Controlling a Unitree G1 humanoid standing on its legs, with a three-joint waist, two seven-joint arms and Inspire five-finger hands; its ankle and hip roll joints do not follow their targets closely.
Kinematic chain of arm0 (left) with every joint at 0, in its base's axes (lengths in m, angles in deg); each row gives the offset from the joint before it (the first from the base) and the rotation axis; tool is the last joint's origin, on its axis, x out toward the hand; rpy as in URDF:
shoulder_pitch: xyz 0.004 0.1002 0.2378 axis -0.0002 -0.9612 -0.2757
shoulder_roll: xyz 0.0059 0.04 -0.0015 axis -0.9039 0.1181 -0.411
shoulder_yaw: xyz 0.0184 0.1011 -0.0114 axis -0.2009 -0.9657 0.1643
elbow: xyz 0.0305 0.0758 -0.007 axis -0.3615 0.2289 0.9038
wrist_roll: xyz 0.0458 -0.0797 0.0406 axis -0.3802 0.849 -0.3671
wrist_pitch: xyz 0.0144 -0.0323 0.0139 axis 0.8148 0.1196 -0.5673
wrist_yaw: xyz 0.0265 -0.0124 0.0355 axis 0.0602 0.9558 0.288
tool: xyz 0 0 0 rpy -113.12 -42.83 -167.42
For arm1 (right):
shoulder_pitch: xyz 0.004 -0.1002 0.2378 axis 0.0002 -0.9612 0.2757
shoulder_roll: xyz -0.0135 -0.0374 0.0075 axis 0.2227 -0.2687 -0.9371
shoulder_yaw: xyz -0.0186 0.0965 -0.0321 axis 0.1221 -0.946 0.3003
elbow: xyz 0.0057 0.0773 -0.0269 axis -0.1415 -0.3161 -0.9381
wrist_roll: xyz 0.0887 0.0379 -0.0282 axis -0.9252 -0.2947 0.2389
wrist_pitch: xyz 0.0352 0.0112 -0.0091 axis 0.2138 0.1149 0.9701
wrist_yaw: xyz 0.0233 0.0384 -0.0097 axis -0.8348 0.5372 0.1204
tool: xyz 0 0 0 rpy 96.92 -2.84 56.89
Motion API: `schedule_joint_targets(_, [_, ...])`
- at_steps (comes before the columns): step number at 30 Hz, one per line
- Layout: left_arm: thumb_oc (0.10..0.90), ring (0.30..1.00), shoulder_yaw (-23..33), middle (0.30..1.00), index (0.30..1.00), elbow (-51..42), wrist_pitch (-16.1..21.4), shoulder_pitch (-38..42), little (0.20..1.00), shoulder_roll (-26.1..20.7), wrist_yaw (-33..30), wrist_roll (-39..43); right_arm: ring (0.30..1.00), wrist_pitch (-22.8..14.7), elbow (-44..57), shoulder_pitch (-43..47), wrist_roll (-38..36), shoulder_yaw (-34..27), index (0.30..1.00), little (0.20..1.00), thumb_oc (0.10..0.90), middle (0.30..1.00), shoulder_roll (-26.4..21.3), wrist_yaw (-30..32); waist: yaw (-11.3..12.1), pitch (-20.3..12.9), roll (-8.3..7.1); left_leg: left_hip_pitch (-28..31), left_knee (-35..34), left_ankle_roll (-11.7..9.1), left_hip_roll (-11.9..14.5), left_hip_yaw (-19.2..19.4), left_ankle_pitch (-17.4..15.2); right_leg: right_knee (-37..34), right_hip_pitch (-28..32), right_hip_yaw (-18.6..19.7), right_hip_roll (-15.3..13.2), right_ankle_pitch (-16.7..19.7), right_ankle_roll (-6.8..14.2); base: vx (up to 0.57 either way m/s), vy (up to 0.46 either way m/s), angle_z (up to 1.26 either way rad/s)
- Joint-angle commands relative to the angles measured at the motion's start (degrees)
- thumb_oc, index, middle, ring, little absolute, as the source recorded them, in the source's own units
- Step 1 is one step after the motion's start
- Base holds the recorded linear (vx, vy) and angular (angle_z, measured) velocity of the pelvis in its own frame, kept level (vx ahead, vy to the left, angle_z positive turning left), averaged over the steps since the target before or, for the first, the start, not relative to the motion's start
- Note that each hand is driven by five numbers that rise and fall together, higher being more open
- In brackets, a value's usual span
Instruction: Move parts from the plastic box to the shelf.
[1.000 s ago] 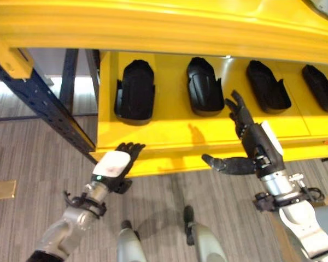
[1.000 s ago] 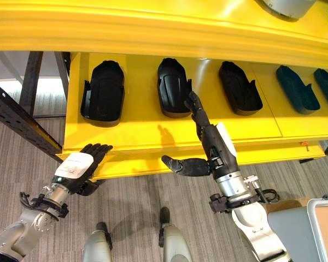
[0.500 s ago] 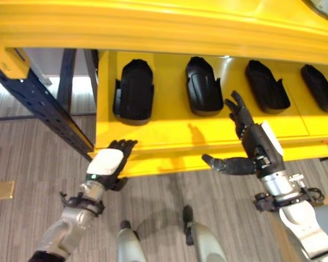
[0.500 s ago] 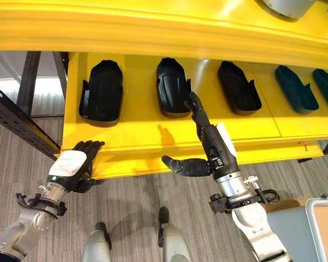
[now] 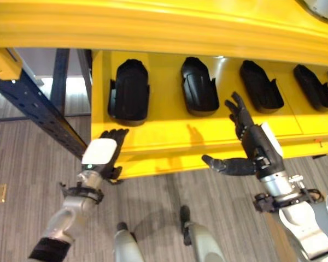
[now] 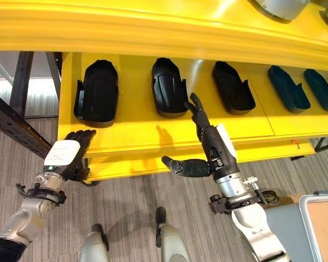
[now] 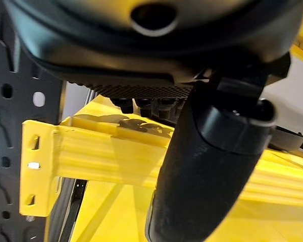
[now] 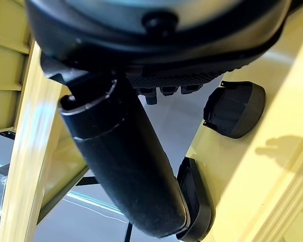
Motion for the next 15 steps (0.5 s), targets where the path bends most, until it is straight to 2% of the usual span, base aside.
schedule_joint_targets(1, [0.9, 1.0, -2.2, 1.0, 1.0, -0.5, 1.0, 5.8, 1.0, 0.3, -5.4, -2.8, 1.0, -5.9, 3.7, 4.2, -0.8, -2.2, 1.0, 1.0, 0.9, 1.0, -0.1, 1.5, -0.7, -2.4, 0.01, 1.6, -3.6, 2.6, -2.0, -1.0, 2.4, 9.6, -0.7, 0.4, 2.2, -6.5, -1.6, 0.0, 0.0, 0.0])
schedule_joint_targets(8, [0.9, 1.0, -7.3, 1.0, 1.0, 4.8, 0.3, 10.9, 1.0, 1.8, -5.9, -4.1, 1.0, -6.4, 4.2, 3.8, -1.0, -2.0, 1.0, 1.0, 0.9, 1.0, -0.5, 1.8, -1.6, -2.2, 0.05, 1.5, -3.0, 2.6, -1.9, -0.7, 2.2, 10.2, -1.3, 0.8, 2.4, -6.6, -1.6, 0.0, 0.002, -0.04])
schedule_joint_targets(15, [0.9, 1.0, -9.2, 1.0, 1.0, 6.8, 0.0, 12.4, 1.0, 2.6, -5.8, -4.3, 1.0, -6.7, 4.5, 3.2, -1.3, -1.8, 1.0, 1.0, 0.9, 1.0, -0.7, 1.9, -2.0, -2.2, 0.03, 1.3, -2.6, 2.5, -1.7, -0.5, 2.0, 10.5, -1.6, 1.0, 2.5, -6.6, -1.7, 0.0, 0.0, -0.03])
